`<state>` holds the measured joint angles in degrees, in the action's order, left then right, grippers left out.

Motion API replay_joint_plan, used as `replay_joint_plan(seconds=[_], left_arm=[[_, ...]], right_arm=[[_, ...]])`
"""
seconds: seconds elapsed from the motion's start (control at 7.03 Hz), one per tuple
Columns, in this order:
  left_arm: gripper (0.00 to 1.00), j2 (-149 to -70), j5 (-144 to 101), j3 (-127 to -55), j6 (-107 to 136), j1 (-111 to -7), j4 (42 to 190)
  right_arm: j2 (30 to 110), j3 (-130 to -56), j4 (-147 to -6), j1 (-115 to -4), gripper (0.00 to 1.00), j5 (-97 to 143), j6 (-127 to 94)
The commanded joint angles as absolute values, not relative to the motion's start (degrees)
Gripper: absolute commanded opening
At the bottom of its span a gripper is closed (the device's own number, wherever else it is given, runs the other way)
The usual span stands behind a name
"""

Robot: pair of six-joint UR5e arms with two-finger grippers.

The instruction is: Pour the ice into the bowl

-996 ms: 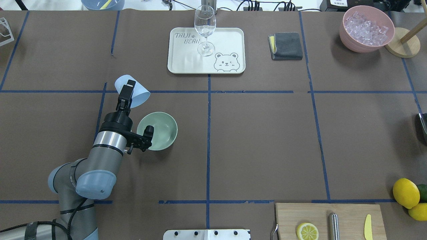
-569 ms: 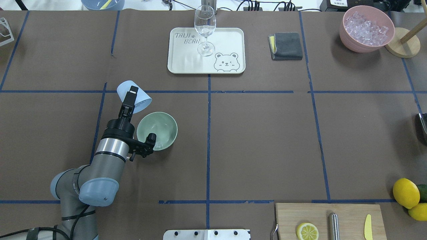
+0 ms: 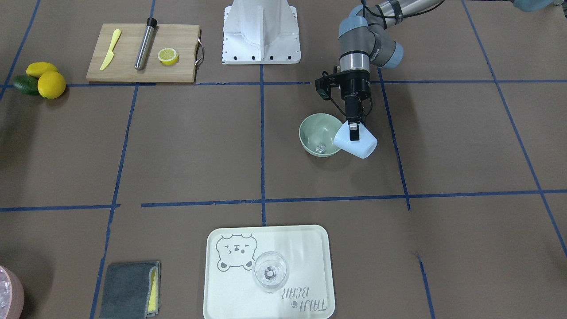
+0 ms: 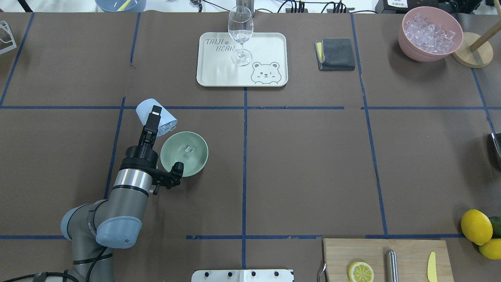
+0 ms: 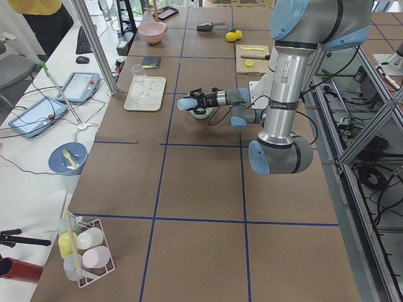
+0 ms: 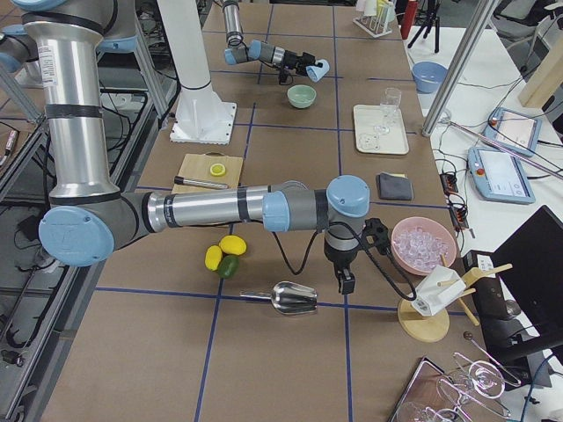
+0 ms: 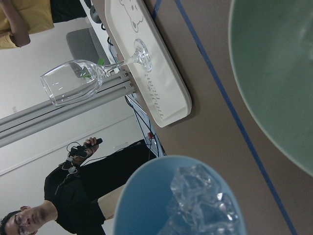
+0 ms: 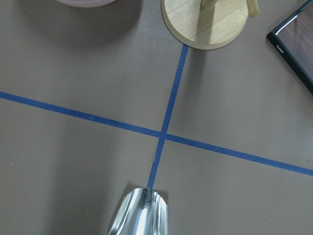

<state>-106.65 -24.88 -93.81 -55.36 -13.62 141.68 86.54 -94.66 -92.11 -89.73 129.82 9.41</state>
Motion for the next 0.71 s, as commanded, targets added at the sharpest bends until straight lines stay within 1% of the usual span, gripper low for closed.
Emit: replay_joint_plan(seconds=[0.0,0.57], left_arm=[[0.00,-106.7,-22.6,-93.5,-60.2,-13.5,141.8],[0.00,-106.6,-22.5,-93.5,-60.3,-13.1,141.7]], right_arm=[[86.5,-94.7,-92.1,-89.7,1.00,129.8,9.4],[86.6,-94.5,-92.1,-89.7,1.00,129.8,9.3]])
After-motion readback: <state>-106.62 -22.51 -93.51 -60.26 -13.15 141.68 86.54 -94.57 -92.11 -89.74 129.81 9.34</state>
